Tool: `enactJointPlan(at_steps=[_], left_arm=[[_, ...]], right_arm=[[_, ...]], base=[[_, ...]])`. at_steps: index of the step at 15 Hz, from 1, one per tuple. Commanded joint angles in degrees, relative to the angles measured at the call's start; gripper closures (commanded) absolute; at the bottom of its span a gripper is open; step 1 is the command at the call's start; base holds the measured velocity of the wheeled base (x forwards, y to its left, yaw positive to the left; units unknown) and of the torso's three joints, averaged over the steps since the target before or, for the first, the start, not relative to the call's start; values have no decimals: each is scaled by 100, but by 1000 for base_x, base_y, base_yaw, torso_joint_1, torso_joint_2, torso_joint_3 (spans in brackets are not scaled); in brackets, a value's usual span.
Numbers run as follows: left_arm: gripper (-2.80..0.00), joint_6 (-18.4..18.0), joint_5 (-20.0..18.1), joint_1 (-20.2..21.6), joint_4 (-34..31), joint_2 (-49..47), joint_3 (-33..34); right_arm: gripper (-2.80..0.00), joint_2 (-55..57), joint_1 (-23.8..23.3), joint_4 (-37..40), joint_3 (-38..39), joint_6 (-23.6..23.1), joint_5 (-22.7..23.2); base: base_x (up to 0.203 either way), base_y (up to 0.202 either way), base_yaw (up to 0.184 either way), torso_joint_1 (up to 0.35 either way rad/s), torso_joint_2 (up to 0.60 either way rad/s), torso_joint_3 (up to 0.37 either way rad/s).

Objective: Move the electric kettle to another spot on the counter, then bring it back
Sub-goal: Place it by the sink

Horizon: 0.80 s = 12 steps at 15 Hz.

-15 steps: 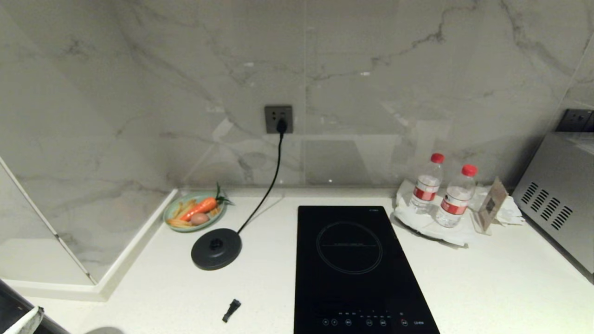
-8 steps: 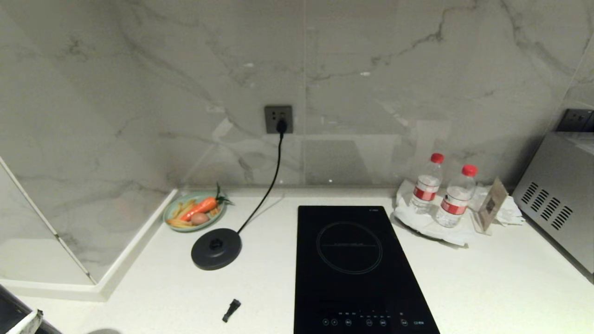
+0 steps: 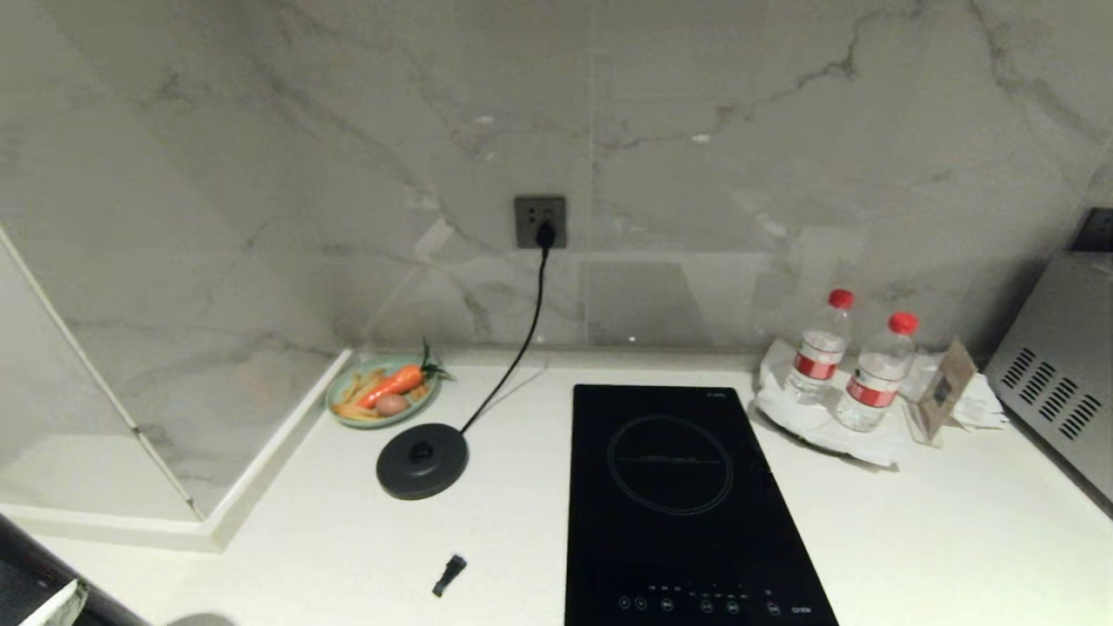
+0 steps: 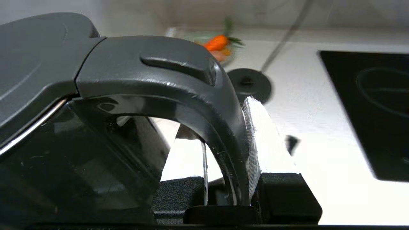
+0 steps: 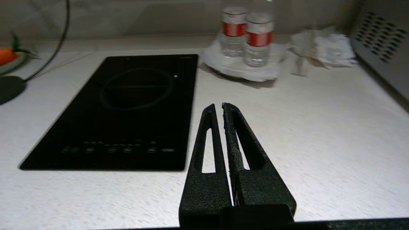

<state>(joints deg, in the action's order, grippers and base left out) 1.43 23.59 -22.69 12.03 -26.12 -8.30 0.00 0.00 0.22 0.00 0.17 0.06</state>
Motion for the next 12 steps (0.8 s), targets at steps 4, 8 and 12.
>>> enactJointPlan(at_steps=[4, 8, 12], left_arm=[[0, -2, 14, 1, 1, -24, -14], [0, -2, 5, 19, 1, -24, -35], [0, -2, 14, 27, 1, -24, -49]], right_arm=[[0, 0, 0, -4, 1, 1, 3], [0, 0, 0, 4, 0, 1, 3], [0, 0, 0, 4, 0, 1, 3]], base=[[-2, -7, 174, 3, 4, 4], [0, -8, 175, 2, 1, 2], [0, -7, 174, 3, 3, 0]])
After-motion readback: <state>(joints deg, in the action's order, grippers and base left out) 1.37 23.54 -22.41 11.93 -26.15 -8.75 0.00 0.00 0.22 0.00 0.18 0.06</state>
